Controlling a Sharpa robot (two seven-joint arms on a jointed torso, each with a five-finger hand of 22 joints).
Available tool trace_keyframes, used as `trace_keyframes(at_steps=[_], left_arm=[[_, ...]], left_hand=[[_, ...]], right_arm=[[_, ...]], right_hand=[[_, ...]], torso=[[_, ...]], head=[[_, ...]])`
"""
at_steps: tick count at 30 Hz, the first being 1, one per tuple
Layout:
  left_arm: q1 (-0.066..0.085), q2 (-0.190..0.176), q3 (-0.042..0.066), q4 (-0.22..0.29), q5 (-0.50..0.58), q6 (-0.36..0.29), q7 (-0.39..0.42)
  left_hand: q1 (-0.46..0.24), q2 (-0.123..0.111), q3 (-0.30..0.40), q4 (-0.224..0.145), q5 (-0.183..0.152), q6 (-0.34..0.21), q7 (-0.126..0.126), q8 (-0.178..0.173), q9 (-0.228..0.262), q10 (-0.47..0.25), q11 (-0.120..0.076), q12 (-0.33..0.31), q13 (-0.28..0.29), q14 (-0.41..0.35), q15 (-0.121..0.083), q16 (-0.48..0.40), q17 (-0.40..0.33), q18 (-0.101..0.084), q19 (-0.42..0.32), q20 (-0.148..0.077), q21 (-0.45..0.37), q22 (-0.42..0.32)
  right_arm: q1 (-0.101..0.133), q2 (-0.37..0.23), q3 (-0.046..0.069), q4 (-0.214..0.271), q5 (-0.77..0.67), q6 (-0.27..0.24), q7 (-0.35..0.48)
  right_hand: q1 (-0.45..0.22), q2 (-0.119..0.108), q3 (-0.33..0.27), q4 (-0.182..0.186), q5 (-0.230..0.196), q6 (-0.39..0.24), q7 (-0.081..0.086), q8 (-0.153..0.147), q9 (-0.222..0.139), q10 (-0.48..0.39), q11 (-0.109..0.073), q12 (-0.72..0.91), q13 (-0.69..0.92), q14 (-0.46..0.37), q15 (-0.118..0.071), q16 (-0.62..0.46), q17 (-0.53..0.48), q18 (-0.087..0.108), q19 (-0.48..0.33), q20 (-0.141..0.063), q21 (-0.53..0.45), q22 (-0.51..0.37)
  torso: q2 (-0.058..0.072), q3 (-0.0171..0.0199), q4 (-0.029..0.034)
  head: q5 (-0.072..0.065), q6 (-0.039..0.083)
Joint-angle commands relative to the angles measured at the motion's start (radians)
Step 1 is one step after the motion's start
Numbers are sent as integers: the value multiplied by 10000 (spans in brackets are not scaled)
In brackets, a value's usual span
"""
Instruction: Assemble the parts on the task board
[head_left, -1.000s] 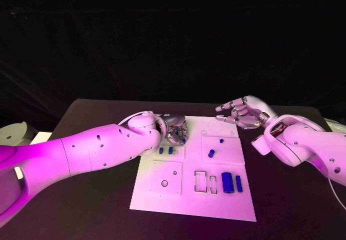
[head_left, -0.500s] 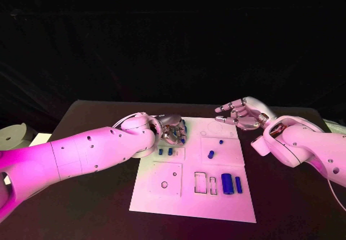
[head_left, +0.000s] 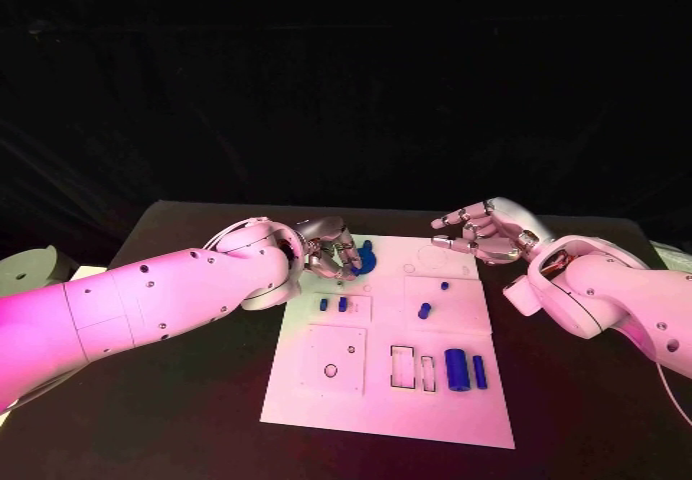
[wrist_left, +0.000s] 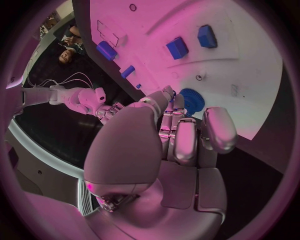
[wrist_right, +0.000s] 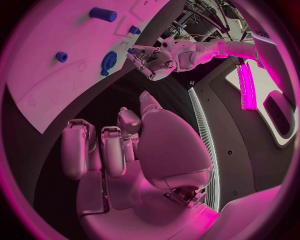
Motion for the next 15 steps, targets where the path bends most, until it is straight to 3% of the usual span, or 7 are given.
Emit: trace_keyframes(at_steps=[1, 15], left_arm=[[9, -88, 10, 54, 366, 146, -144], [-17, -243, -81, -182, -40, 468, -288]], left_hand=[[-94, 3, 59, -20, 38, 23, 59, -47, -1, 47, 11, -44, -2, 257, -9, -36, -11, -208, 83, -30, 46, 20], [-117, -11, 59, -26, 36, 34, 55, -51, -5, 63, 9, -58, 0, 255, -7, -38, -26, -211, 86, -27, 61, 36]], right_arm=[[-15, 11, -1, 3, -6, 140, 94], [-23, -2, -1, 20, -4, 138, 99]], right_hand=[[-12, 101, -52, 8, 34, 38, -22, 53, 12, -43, -5, 14, -2, 785, -5, -52, 1682, 146, -27, 23, -54, 10], [-12, 101, -52, 8, 34, 38, -22, 53, 12, -43, -5, 14, -2, 785, -5, -52, 1682, 146, -27, 23, -54, 10]], torso=[[10, -5, -14], [11, 3, -25]], head=[[25, 2], [54, 6]])
